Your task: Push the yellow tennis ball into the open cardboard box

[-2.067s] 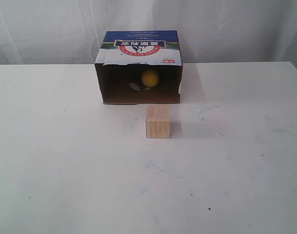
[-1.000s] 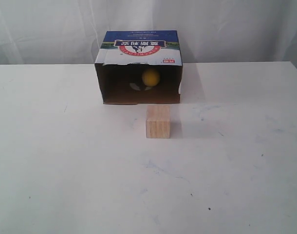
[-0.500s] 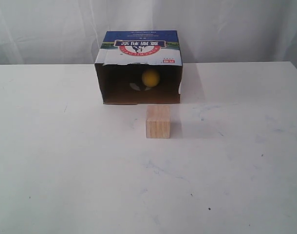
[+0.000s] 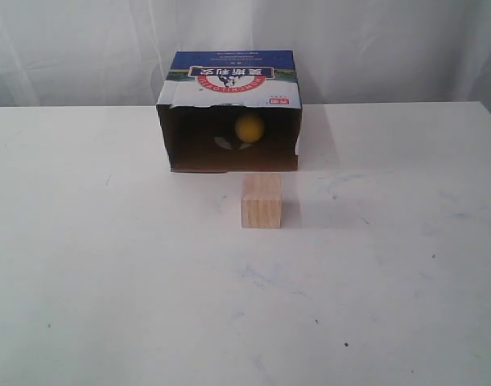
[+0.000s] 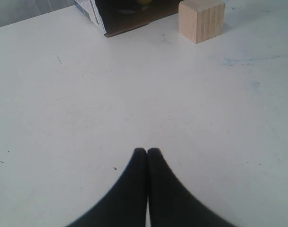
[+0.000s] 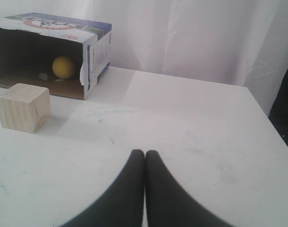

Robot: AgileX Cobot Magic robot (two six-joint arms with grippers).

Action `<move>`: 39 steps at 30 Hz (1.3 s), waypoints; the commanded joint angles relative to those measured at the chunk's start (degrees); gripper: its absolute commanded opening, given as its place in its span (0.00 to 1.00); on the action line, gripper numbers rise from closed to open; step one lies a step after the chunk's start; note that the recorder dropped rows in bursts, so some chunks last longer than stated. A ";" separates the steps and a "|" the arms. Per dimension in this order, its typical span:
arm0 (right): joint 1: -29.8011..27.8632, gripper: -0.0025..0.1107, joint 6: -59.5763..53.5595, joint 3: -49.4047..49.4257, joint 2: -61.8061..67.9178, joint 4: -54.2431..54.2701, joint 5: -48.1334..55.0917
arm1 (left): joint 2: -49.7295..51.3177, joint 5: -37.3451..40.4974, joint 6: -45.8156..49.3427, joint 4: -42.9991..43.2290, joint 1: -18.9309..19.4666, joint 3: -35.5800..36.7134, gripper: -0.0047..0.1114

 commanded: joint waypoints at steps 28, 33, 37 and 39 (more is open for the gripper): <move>-0.06 0.02 1.48 0.25 -0.37 0.00 -0.45 | -0.25 0.25 0.00 0.00 0.04 0.23 0.04; -0.06 0.02 1.48 0.25 -0.37 0.00 -0.45 | -0.25 0.25 0.00 0.00 0.04 0.23 0.04; -0.06 0.02 1.48 0.25 -0.37 0.00 -0.45 | -0.25 0.25 0.00 0.00 0.04 0.23 0.04; -0.06 0.02 1.48 0.25 -0.37 0.00 -0.45 | -0.25 0.25 0.00 0.00 0.04 0.23 0.04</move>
